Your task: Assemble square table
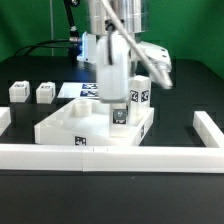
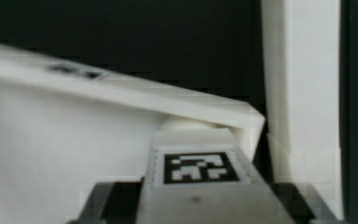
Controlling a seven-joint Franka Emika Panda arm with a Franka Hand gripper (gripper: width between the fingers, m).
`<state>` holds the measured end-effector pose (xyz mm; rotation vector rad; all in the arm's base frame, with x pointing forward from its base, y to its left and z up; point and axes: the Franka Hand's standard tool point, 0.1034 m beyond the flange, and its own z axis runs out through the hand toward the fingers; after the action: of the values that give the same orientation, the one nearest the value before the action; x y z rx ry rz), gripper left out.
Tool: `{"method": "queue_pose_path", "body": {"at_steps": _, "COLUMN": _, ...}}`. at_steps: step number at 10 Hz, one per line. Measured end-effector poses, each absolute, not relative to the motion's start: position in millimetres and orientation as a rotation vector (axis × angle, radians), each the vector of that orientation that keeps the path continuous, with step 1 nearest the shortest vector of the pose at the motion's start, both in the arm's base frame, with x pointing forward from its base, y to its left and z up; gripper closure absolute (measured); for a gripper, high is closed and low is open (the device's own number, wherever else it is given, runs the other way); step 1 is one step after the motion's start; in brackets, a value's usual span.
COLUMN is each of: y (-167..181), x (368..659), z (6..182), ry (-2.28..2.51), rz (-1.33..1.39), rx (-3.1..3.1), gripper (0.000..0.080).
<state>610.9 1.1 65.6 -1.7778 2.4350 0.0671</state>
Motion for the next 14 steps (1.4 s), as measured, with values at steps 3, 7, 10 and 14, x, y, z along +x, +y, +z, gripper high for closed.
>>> {"method": "queue_pose_path", "body": {"at_steps": 3, "y": 10.9, "x": 613.6, "z": 64.4, "ry": 2.457, "rz": 0.085, "rx": -1.705, "gripper": 0.0509}}
{"method": "queue_pose_path", "body": {"at_steps": 7, "y": 12.7, "x": 612.0, "z": 63.1, "ry": 2.347, "rz": 0.081, "rx": -1.858, "gripper": 0.0240}}
{"method": "queue_pose_path", "body": {"at_steps": 10, "y": 24.6, "x": 614.2, "z": 72.2, "ry": 1.768, "rz": 0.110, "rx": -2.425, "gripper": 0.0155}}
{"method": "queue_pose_path", "body": {"at_steps": 14, "y": 19.6, "x": 613.7, "z": 71.0, "ry": 1.323, "rz": 0.069, "rx": -2.701, "gripper": 0.0151}}
